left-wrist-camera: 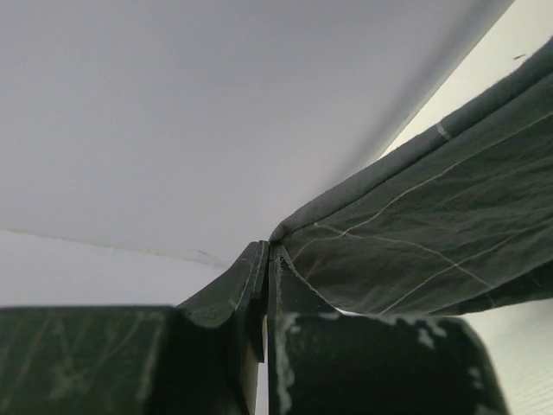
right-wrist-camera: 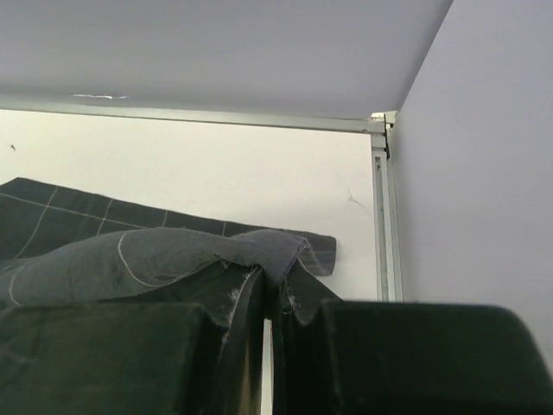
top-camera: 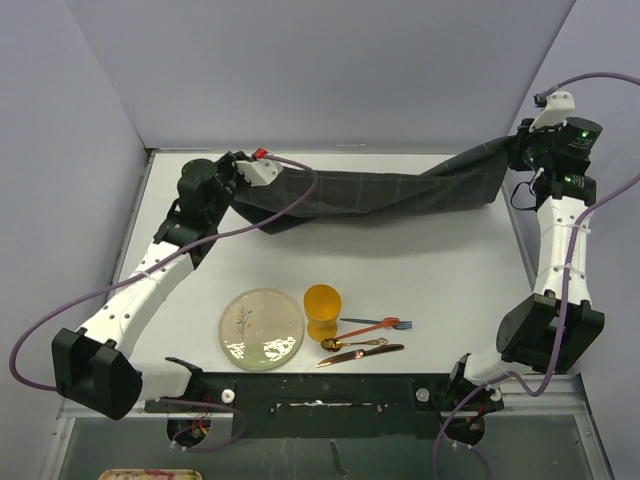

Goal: Set the dinner table for one person
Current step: Flatten out the napkin at the center of the board.

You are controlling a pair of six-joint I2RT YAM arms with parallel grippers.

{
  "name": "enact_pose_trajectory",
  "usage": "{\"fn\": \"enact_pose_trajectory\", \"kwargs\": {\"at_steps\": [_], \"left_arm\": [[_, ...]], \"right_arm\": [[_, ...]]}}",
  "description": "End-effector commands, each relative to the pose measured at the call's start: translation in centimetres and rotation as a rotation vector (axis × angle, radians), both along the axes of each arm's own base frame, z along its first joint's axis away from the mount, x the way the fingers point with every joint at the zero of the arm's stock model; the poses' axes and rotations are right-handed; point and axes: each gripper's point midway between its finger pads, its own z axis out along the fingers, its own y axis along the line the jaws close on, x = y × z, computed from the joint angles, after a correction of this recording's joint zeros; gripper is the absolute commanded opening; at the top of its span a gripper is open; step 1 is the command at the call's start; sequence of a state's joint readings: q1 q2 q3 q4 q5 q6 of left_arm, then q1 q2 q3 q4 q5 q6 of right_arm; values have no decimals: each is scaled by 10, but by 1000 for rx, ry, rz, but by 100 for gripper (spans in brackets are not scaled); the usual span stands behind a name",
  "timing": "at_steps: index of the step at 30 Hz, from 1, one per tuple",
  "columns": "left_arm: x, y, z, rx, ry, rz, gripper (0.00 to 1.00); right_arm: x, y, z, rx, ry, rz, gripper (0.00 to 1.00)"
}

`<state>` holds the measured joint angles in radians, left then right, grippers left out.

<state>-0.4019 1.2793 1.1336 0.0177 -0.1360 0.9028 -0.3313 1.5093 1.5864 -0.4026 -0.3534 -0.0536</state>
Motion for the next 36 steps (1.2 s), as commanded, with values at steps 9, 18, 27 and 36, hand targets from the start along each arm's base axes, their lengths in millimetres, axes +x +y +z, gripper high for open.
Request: {"fn": "enact_pose_trajectory", "kwargs": {"at_steps": [9,18,27,36], "left_arm": [[-21,74,140,-131,-445,194,0],[20,70,127,-82,-430,192,0],[94,70,130,-31,-500,255,0],[137,81,133,-57,-548,327,0]], "right_arm": [[-26,-30,46,-24,-157,-58,0],[10,-19,24,141,-91,18,0],[52,3,17,169,-66,68,0],[76,53,16,75,-72,120,0]]}}
